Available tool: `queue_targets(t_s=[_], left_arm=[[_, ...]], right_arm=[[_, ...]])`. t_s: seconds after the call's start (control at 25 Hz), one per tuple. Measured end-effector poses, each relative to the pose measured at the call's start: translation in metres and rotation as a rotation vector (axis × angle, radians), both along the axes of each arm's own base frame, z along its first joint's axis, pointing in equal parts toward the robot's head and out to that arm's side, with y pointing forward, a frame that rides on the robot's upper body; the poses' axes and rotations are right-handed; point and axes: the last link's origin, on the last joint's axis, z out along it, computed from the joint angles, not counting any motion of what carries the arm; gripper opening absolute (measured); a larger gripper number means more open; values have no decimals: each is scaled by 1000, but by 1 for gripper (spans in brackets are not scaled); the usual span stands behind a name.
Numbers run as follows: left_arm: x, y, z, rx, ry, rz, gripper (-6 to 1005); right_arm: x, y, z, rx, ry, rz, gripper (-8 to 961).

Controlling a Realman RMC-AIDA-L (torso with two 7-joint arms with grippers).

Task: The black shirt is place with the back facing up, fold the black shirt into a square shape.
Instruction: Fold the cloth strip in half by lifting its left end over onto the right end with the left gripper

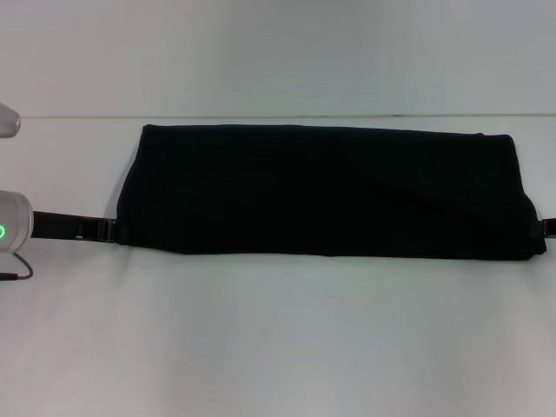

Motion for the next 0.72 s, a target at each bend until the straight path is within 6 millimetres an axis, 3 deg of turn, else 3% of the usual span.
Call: queue_targets(t_s=[0.24, 0.56, 0.72], left_arm=[[0, 0, -1, -2, -1, 0, 12], [0, -1, -1, -7, -3, 2, 13], [-2, -4, 0, -17, -7, 4, 13]], right_arm=[[1, -1, -4, 0, 3, -6, 112], [9, -6, 3, 34, 7, -9, 1], [15, -10, 10, 54, 17, -17, 1]])
